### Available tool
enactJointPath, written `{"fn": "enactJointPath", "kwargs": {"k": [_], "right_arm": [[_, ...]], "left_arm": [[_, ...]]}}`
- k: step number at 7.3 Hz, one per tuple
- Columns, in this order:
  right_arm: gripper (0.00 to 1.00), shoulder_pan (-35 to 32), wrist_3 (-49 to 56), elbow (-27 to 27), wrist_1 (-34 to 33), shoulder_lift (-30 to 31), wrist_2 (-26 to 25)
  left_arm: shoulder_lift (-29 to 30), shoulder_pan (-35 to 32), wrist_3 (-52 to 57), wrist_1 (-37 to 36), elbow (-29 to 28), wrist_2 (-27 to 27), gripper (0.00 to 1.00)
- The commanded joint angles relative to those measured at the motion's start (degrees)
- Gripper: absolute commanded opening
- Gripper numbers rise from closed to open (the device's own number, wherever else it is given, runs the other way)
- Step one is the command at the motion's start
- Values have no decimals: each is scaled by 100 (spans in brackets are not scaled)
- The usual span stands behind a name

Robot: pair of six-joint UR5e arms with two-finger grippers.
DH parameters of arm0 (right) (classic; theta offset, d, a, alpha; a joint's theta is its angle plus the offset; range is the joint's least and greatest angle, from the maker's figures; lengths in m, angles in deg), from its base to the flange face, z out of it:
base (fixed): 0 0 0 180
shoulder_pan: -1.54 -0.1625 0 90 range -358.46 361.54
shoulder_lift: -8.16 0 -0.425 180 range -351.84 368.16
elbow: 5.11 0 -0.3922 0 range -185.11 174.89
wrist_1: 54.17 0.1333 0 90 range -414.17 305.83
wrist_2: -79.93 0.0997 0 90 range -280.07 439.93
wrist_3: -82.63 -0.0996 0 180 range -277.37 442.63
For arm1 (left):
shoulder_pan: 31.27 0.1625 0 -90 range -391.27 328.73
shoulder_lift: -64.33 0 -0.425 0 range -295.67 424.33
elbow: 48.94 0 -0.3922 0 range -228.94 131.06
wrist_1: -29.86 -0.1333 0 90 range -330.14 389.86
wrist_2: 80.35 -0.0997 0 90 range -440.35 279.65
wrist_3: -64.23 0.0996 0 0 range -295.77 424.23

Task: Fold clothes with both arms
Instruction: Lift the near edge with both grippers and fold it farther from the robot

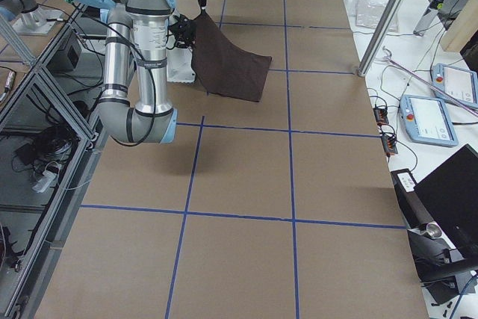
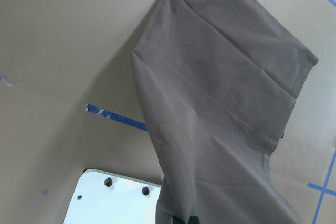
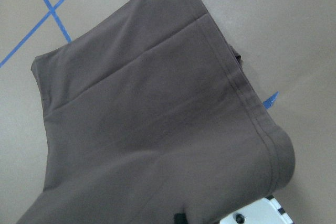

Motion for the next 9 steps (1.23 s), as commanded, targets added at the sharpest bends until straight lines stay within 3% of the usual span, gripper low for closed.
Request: {"fn": "enactJointPath", "kwargs": {"k": [1,3,5,7,9], "right_arm": [[0,-639,127,-510,41,-55,126],[0,-1167,260,-766,67,-82,416],[0,-1624,488,-1633,154,-616,547],[0,-1933,961,-2399,1205,-644,786],[0,-2135,1104,-2692,1333,-644,917]], "left_arm": [[627,-776,590,-7,-824,56,0],[771,-1182,959,90,-1337,214,0],[1130,-1508,1084,334,-2213,215,0],[1210,-1684,1172,1167,-3136,215,0],[1307,-1773,1224,1365,-3543,206,0]]}}
